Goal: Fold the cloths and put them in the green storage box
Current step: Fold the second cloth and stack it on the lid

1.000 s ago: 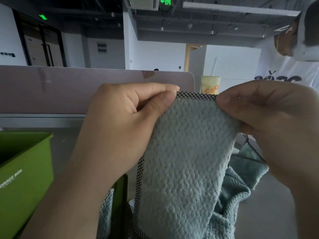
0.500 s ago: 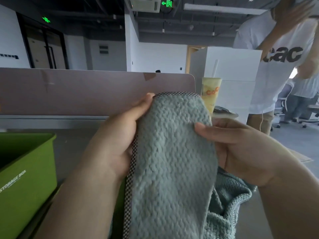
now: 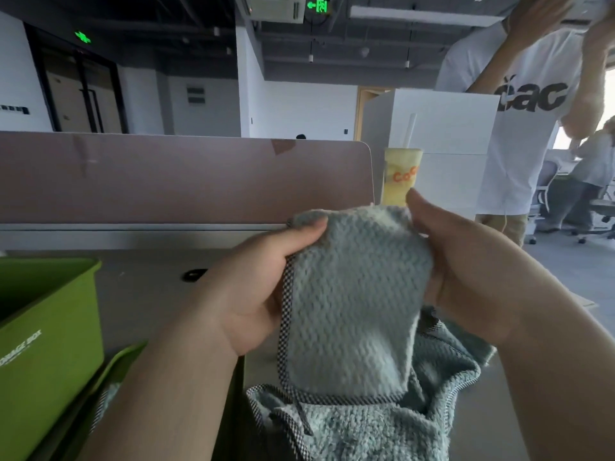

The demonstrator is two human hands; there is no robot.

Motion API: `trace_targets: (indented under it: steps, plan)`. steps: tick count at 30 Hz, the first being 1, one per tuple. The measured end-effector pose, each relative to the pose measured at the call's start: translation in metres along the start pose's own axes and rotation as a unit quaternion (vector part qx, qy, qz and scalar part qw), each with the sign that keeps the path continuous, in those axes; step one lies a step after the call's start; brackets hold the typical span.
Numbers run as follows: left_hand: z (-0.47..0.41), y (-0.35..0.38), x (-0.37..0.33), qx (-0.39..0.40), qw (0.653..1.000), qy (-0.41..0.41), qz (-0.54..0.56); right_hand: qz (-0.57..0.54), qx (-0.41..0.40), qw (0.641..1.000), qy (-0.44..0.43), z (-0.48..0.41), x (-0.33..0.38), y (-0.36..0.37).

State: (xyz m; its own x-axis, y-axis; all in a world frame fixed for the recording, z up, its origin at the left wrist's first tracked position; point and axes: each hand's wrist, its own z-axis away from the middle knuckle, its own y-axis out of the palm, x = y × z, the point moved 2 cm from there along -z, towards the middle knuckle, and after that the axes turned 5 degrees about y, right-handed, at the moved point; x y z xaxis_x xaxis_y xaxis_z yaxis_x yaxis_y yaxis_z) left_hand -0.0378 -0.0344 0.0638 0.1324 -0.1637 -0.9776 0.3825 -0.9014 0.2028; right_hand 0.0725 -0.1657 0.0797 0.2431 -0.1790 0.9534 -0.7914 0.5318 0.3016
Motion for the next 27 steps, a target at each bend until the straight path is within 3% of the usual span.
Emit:
trace_targets:
  steps: [3, 6, 10, 13, 17, 21, 27]
  plan:
    - [-0.007, -0.008, 0.002, -0.062, 0.998, 0.015, -0.012, 0.105, -0.019, 0.994, -0.029, 0.002, -0.004, -0.001]
    - [-0.011, -0.015, 0.003, -0.169, 0.978, 0.096, -0.081, 0.098, -0.123, 0.983, -0.092, 0.002, -0.002, -0.004]
    - [-0.006, -0.013, -0.002, -0.269, 0.934, 0.186, -0.144, 0.085, -0.162, 0.976, -0.118, 0.002, -0.002, 0.000]
    - [-0.002, -0.011, -0.006, -0.265, 0.927, 0.215, -0.154, 0.071, -0.166, 0.978, -0.105, 0.001, -0.001, -0.002]
    - [0.000, -0.012, -0.010, -0.267, 0.920, 0.246, -0.150, 0.008, -0.096, 0.993, -0.062, -0.003, 0.000, -0.004]
    - [0.002, -0.013, -0.011, -0.178, 0.931, 0.258, -0.185, -0.047, -0.069, 0.995, -0.055, -0.001, 0.005, -0.006]
    - [0.001, -0.018, -0.011, -0.166, 0.916, 0.277, -0.239, 0.004, -0.052, 0.994, -0.100, 0.008, 0.009, -0.004]
